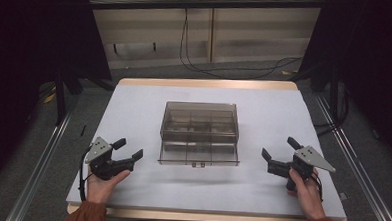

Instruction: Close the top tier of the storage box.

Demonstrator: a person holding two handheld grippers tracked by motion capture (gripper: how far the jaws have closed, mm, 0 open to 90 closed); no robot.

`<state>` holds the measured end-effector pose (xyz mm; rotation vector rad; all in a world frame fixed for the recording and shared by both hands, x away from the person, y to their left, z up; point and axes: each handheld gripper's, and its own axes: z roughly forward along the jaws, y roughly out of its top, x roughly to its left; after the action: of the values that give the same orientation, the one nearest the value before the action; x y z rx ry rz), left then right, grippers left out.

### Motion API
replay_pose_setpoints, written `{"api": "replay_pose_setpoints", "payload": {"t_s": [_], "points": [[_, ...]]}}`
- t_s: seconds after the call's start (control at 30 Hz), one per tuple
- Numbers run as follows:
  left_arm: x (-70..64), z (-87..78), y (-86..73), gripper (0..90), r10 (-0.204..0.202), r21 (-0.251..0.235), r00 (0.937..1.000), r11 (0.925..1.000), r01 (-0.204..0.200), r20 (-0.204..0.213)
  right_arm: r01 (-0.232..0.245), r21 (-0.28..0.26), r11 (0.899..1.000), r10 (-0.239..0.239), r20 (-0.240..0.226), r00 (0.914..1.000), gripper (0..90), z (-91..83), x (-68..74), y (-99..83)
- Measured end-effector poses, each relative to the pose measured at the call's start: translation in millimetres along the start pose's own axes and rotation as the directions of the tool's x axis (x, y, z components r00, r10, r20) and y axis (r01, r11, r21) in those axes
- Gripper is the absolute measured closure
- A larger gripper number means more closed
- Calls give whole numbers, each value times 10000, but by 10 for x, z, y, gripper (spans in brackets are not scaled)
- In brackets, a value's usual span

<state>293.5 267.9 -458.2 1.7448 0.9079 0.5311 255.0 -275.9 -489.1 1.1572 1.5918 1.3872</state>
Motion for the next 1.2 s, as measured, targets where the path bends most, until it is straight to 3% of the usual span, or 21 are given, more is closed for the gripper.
{"api": "replay_pose_setpoints", "payload": {"t_s": [0.03,0.1,0.13,0.2,0.3,0.5,0.6,0.67,0.8,0.87,0.9,1.03,1.2], "points": [[-7,11,-1,178,-214,96,9996,9997,213,179,5,-4,10000,-5,-2,10000,0,0,-2,0],[-3,7,-1,175,-250,243,9996,9994,247,155,-27,-18,10000,27,43,10000,0,2,1,1],[-2,5,1,176,-608,329,9978,9977,599,281,-2,-2,10000,2,35,10000,0,2,0,0],[3,-14,11,201,-845,577,9953,9950,817,478,-14,-8,10000,14,64,10000,0,3,7,0],[-35,-73,36,295,-208,559,9975,9983,170,674,-27,-10,10000,27,77,10000,0,2,9,0],[-172,-132,68,448,-138,546,9901,9985,62,1395,5,-2,10000,-5,31,10000,0,2,0,0],[-207,-132,79,485,-117,620,9901,9981,31,1397,-24,3,10000,24,69,10000,0,1,1,1],[-232,-137,83,495,-165,714,9869,9974,51,1605,-33,10,10000,33,72,10000,0,1,1,1],[-287,-163,82,599,-68,775,9830,9970,-76,1837,-57,23,10000,56,57,10000,0,1,0,2],[-312,-178,86,651,-2,861,9804,9961,-171,1968,-76,26,10000,76,54,10000,0,3,0,2],[-334,-185,85,680,-67,927,9759,9956,-139,2182,-79,12,10000,79,66,9999,0,5,0,2],[-376,-201,86,769,-47,1030,9709,9945,-205,2394,-63,39,10000,63,54,10000,0,3,1,2],[-442,-211,96,889,-25,1173,9578,9926,-326,2873,-67,35,10000,67,65,10000,0,4,2,2]]}}
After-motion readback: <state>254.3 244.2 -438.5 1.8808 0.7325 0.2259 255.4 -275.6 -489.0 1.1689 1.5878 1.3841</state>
